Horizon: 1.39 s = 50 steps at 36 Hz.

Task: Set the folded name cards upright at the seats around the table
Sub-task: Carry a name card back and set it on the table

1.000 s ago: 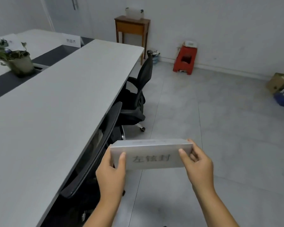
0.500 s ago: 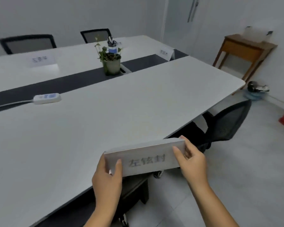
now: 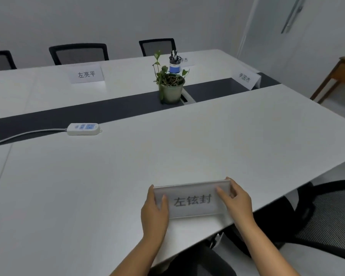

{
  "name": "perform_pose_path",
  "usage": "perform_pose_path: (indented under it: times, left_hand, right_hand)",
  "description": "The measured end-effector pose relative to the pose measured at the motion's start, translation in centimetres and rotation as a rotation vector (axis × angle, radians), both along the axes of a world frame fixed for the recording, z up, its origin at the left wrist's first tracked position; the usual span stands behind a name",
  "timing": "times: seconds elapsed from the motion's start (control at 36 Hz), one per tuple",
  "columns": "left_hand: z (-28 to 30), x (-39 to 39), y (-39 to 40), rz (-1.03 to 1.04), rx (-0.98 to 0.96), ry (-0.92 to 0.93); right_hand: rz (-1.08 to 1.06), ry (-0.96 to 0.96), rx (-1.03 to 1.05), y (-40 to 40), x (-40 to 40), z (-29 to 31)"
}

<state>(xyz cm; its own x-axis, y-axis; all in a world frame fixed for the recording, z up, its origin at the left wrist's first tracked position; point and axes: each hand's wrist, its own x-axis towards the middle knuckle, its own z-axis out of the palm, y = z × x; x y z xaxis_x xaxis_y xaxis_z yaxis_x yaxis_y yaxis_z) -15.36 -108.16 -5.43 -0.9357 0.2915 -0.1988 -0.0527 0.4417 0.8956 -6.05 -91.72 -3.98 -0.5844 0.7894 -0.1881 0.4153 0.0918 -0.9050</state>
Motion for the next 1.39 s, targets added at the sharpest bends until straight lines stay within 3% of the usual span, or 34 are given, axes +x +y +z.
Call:
perform_pose_path:
  times: [0.28,0.44,0.58,0.78,0.92,1.0,1.14,1.39]
  left_hand:
    - [-2.6,0.0,6.0,0.078,-0.015,-0.068]
    - [-2.7,0.5,9.1,0.107,0.011,-0.063]
    - [-1.0,0.9,9.7,0.175,0.035,0.038]
    - [3.7,-0.5,3.8,0.428,0.212,0.17]
    - [3.2,-5.4,-3.0,0.535,0.121,0.245]
    - [1.3,-8.6,-6.8,0.569,0.069,0.194]
    - [-2.1,-13.1,-11.3,0.547,-0.02,0.111]
    - [-4.8,-18.5,-13.6,0.435,-0.049,0.018]
  right_hand:
    - [0.033,-0.074,-0.071,6.9,-1.3,-3.0]
    - [0.088,-0.13,0.029,10.0,-1.5,-2.6]
    - [0.066,-0.031,0.15,9.7,-1.7,-0.1]
    - [0.234,0.162,0.194,4.4,-5.9,4.0]
    - [0.387,0.175,0.189,-2.0,-12.5,2.7]
    - [0.442,0.13,0.163,-5.7,-16.3,0.5]
    - [0.456,0.035,0.047,-10.3,-20.2,-3.4]
    - [0.349,-0.05,0.019,-12.6,-23.0,-6.2]
